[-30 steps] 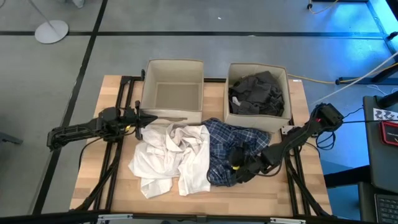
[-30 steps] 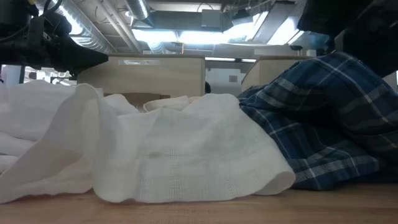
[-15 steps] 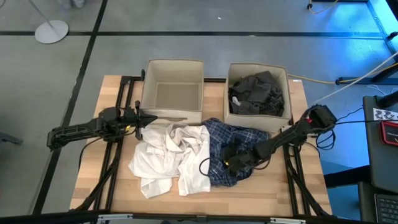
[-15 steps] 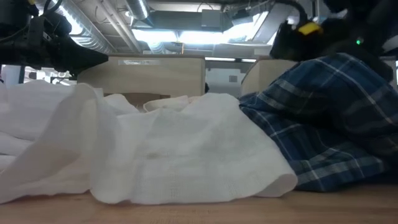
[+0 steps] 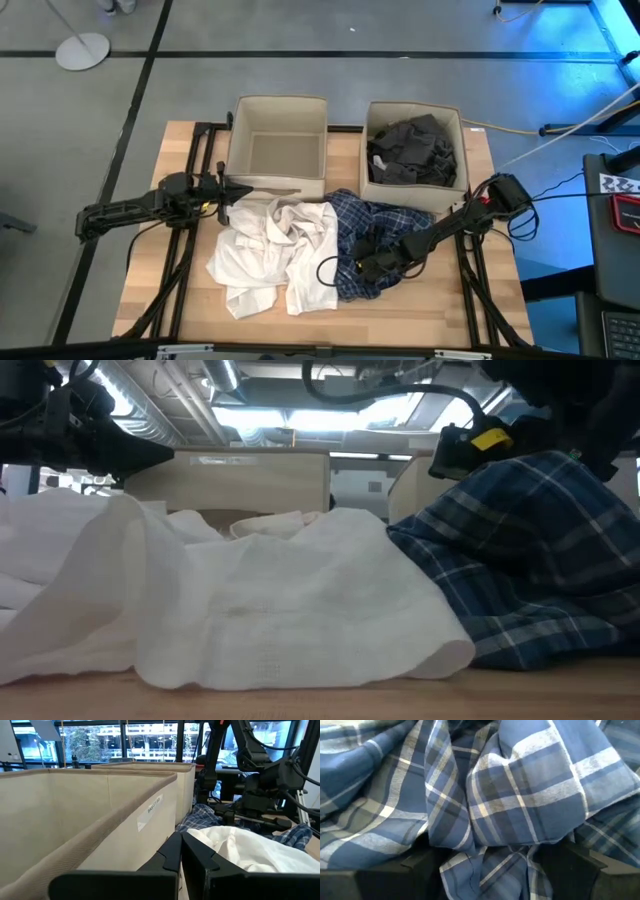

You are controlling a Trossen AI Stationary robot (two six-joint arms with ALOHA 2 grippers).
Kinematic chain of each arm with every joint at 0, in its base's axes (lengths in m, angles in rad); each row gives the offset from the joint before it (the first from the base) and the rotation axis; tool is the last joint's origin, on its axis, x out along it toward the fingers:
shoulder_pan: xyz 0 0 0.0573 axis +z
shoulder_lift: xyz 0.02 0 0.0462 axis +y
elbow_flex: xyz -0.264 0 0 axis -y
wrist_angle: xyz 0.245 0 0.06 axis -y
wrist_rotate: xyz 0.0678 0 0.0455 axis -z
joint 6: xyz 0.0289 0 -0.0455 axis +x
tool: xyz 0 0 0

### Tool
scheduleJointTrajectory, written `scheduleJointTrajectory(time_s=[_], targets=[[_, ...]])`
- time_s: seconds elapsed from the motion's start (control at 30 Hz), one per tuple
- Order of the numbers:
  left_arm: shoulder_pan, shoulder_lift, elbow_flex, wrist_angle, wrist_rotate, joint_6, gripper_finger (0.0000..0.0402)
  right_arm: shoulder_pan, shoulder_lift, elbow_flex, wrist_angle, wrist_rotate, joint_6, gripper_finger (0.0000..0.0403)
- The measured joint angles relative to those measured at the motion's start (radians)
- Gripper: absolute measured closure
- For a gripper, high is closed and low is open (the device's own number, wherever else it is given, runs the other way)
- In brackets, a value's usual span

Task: Sort clothes
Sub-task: Put the blue plaid polo shirt in the right laundry organizer

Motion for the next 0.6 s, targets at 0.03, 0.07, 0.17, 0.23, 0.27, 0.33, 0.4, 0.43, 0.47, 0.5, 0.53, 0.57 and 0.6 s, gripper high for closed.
scheduleJointTrajectory(time_s=[0.03, 0.07, 0.17, 0.23, 0.27, 0.33, 0.4, 0.43, 0.47, 0.5, 0.53, 0.57, 0.6], targets=[[0.000, 0.000, 0.000, 0.000, 0.000, 0.000, 0.0398, 0.000, 0.004, 0.000, 0.001, 0.001, 0.002, 0.0110], [0.000, 0.000, 0.000, 0.000, 0.000, 0.000, 0.0398, 0.000, 0.006, 0.000, 0.001, 0.001, 0.003, 0.0110], [0.000, 0.000, 0.000, 0.000, 0.000, -0.001, 0.0398, 0.000, 0.007, 0.000, -0.007, 0.008, 0.009, 0.0115], [0.000, 0.000, 0.000, 0.000, 0.000, -0.002, 0.0398, 0.000, 0.007, 0.000, -0.007, 0.005, 0.009, 0.0131], [0.000, 0.000, 0.000, 0.000, 0.000, -0.002, 0.0398, 0.000, 0.007, 0.000, -0.006, 0.001, 0.008, 0.0143], [0.000, 0.000, 0.000, 0.000, 0.000, -0.004, 0.0398, 0.000, 0.008, -0.001, -0.004, -0.009, 0.005, 0.0176], [0.000, 0.000, 0.000, 0.000, 0.000, -0.005, 0.0398, 0.000, 0.008, -0.001, -0.004, -0.009, 0.003, 0.0218], [0.000, 0.000, 0.000, 0.000, 0.000, -0.006, 0.0398, 0.001, 0.008, -0.001, -0.004, -0.006, 0.001, 0.0241], [0.000, 0.000, 0.000, 0.000, 0.000, -0.006, 0.0398, 0.001, 0.008, -0.002, -0.004, 0.001, 0.000, 0.0265], [0.000, 0.000, 0.000, 0.000, 0.000, -0.006, 0.0398, 0.002, 0.009, -0.002, -0.005, 0.012, 0.000, 0.0288], [0.000, 0.000, 0.000, 0.000, 0.000, -0.006, 0.0398, 0.003, 0.010, -0.003, -0.007, 0.029, -0.003, 0.0310], [0.000, 0.000, 0.000, 0.000, 0.000, -0.006, 0.0398, 0.003, 0.010, -0.003, -0.008, 0.039, -0.003, 0.0332], [0.000, 0.000, 0.000, 0.000, 0.000, -0.006, 0.0398, 0.003, 0.011, -0.004, -0.008, 0.045, -0.005, 0.0352]])
